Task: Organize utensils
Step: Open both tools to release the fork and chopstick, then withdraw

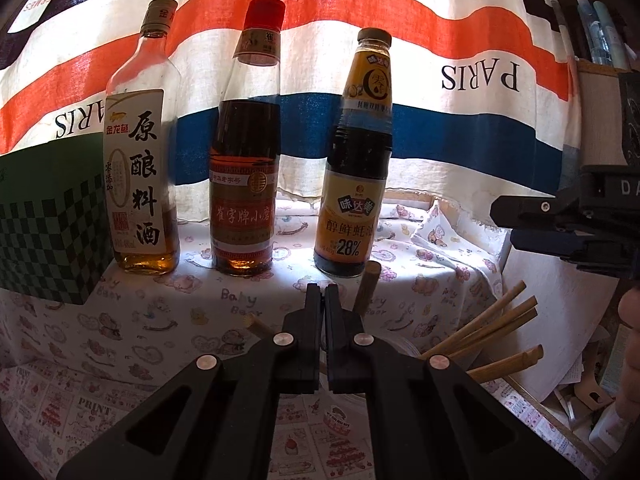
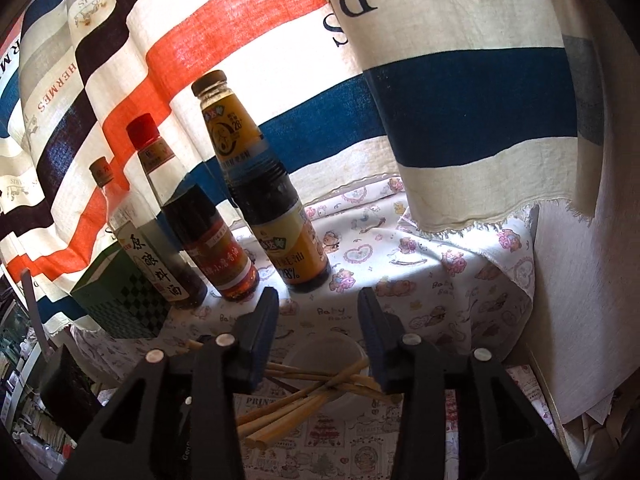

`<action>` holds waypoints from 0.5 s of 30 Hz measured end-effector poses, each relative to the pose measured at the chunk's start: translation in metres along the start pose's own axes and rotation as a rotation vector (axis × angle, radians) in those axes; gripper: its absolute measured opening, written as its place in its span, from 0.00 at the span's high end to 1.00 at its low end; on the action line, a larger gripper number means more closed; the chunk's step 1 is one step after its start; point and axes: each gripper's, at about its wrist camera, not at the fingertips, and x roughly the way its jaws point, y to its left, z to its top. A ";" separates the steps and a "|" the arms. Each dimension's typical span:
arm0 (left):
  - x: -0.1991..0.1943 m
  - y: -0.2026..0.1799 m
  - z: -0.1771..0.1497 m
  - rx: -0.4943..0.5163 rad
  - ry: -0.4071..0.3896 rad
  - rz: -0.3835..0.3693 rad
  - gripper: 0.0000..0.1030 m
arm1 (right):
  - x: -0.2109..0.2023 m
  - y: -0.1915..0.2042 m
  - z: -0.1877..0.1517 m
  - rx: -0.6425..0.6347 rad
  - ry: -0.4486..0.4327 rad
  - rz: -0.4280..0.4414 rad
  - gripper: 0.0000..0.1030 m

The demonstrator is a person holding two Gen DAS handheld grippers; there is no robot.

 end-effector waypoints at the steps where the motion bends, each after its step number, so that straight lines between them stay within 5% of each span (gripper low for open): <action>1: -0.003 0.000 0.000 -0.003 -0.004 -0.021 0.99 | -0.002 0.001 0.000 0.002 -0.005 0.008 0.61; 5: -0.020 -0.003 0.003 0.028 -0.045 -0.036 0.96 | -0.015 0.009 0.000 -0.022 -0.044 0.023 0.53; 9: -0.038 -0.002 0.007 0.050 -0.095 -0.018 0.78 | -0.025 0.019 -0.001 -0.053 -0.075 0.034 0.46; 15: -0.068 0.012 0.004 0.072 -0.115 0.020 0.64 | -0.036 0.039 -0.005 -0.114 -0.125 0.037 0.39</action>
